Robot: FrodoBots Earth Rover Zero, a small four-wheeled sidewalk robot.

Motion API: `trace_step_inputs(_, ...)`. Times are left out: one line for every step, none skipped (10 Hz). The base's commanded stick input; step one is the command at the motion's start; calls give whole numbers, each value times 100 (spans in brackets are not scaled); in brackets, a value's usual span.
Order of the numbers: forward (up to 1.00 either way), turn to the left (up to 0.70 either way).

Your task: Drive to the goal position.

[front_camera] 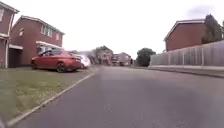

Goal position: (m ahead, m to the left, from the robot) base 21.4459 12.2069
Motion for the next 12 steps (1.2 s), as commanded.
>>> trace_step_inputs(100,0)
trace_step_inputs(100,0)
trace_step_inputs(100,0)
trace_step_inputs(100,0)
trace_step_inputs(100,0)
trace_step_inputs(100,0)
trace_step_inputs(100,0)
trace_step_inputs(100,0)
trace_step_inputs(100,0)
trace_step_inputs(100,0)
trace_step_inputs(100,0)
trace_step_inputs(100,0)
